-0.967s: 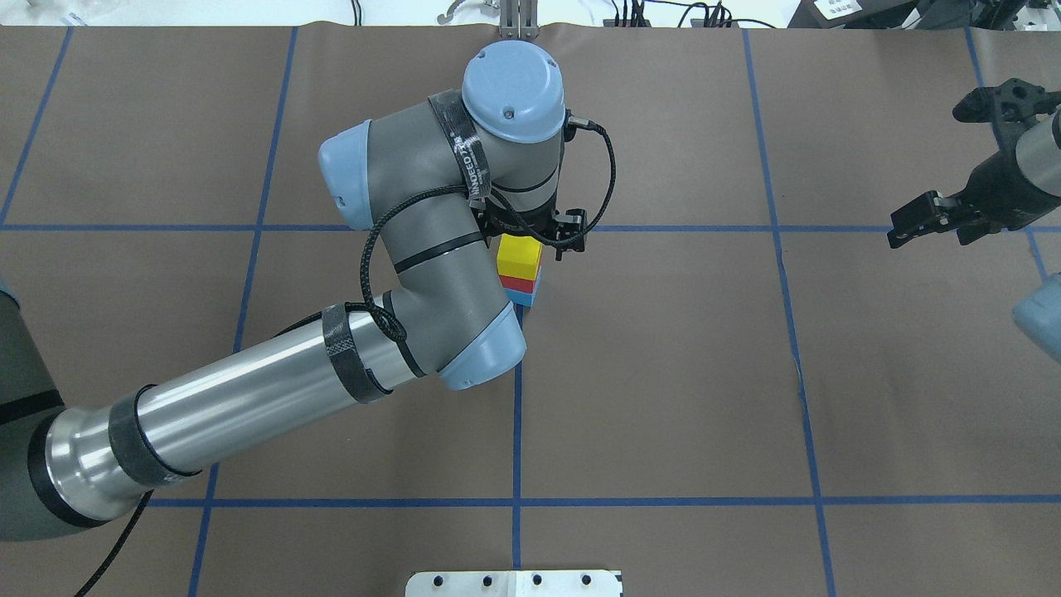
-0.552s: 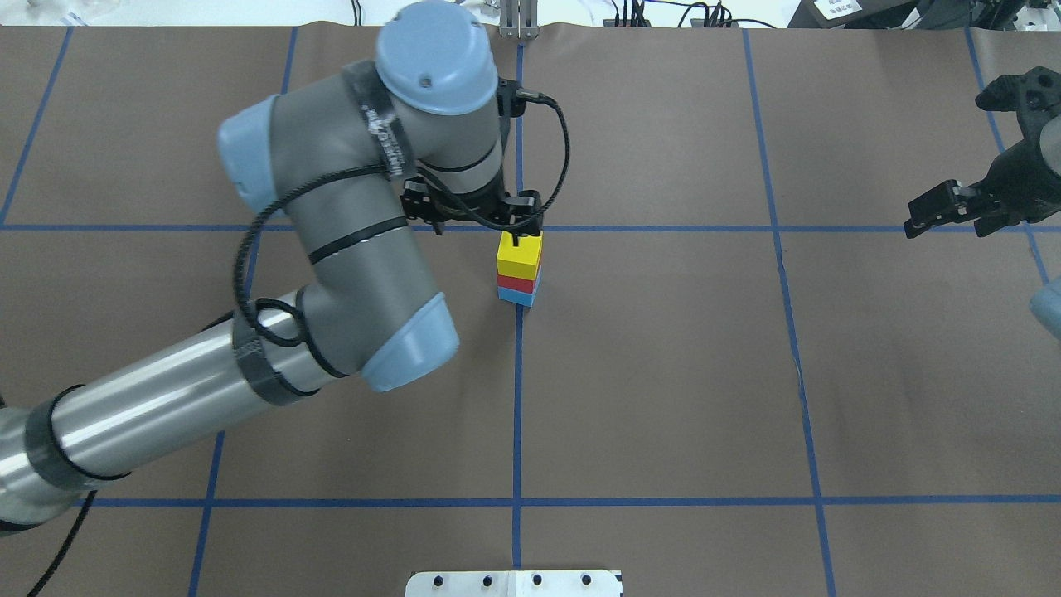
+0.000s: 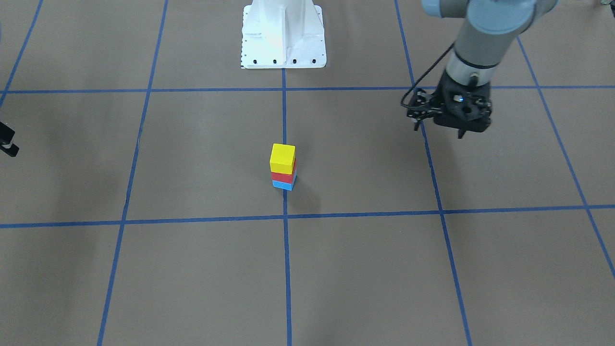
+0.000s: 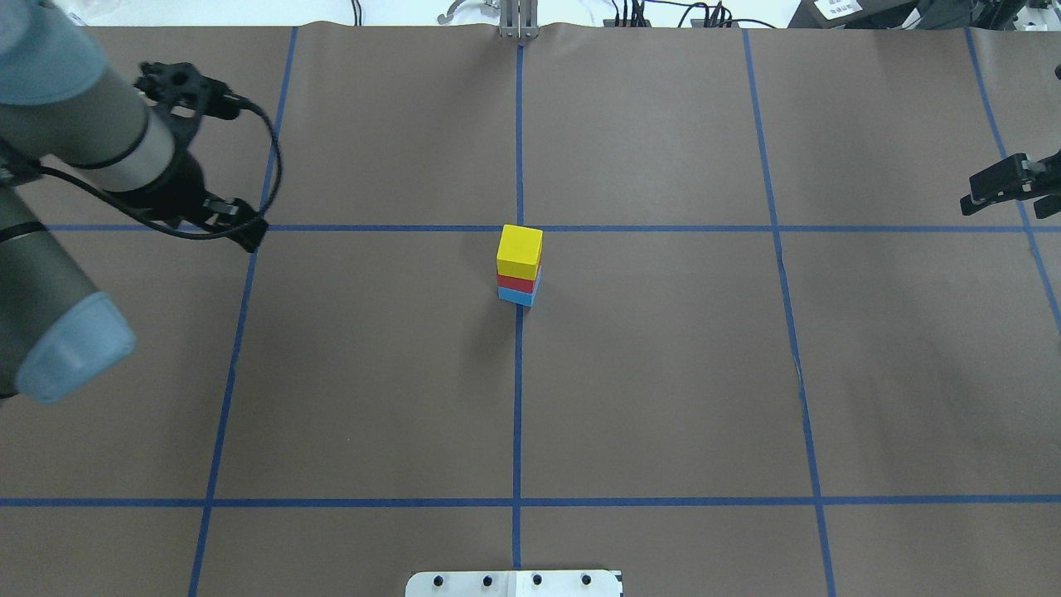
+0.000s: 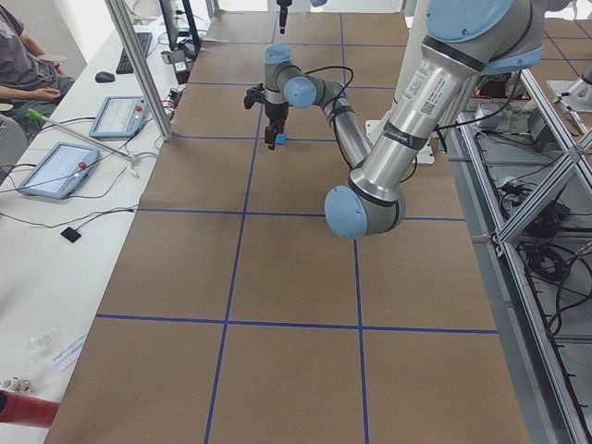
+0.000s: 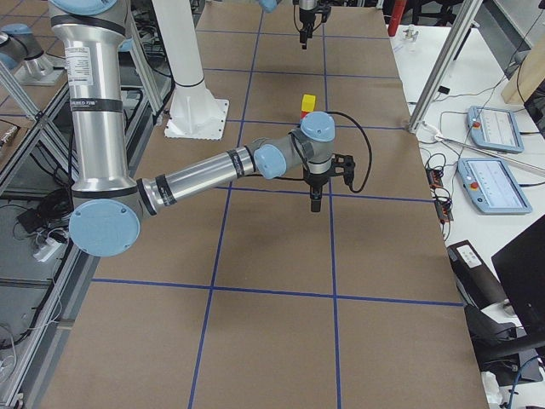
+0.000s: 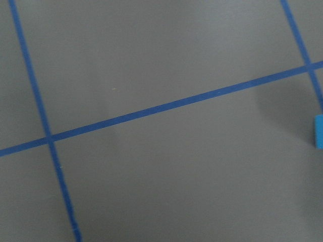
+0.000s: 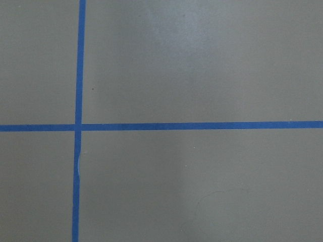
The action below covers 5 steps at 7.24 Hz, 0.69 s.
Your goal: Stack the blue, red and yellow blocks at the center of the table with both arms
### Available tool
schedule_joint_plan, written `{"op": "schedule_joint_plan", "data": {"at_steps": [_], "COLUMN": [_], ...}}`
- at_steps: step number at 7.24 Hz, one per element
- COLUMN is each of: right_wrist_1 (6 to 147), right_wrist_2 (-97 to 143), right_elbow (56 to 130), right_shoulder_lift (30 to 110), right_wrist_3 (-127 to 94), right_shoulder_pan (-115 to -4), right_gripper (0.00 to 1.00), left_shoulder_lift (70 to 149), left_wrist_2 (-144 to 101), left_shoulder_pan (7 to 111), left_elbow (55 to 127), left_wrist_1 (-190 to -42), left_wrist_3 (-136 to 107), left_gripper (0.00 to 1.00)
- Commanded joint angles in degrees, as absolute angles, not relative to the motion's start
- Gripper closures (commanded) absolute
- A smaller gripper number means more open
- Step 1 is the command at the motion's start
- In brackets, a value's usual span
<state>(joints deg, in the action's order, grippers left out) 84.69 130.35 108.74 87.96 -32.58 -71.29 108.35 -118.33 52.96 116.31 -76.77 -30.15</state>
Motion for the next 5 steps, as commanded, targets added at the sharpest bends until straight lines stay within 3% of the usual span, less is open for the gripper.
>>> {"op": "schedule_joint_plan", "data": {"at_steps": [1, 4, 5], "right_wrist_1": [85.34, 85.34, 85.43], "right_wrist_2": [131.91, 135.18, 135.61], "right_elbow": [108.63, 107.06, 104.61], "right_shoulder_lift": [88.33, 89.39, 90.17], "right_wrist_3": [-30.24, -23.42, -18.16], "right_shoulder_pan": [-73.73, -74.53, -77.66], "right_gripper": [0.00, 0.00, 0.00], "left_shoulder_lift": [94.79, 93.08, 93.08], "left_wrist_2": [-121.73, -137.33, -137.29], "left_shoulder_pan": [66.65, 85.46, 87.00], "left_elbow": [115.42, 99.10, 98.01], "left_wrist_1": [-81.27, -83.76, -83.59], "left_wrist_3": [-18.75, 0.57, 0.79], "left_gripper": [0.00, 0.00, 0.00]}}
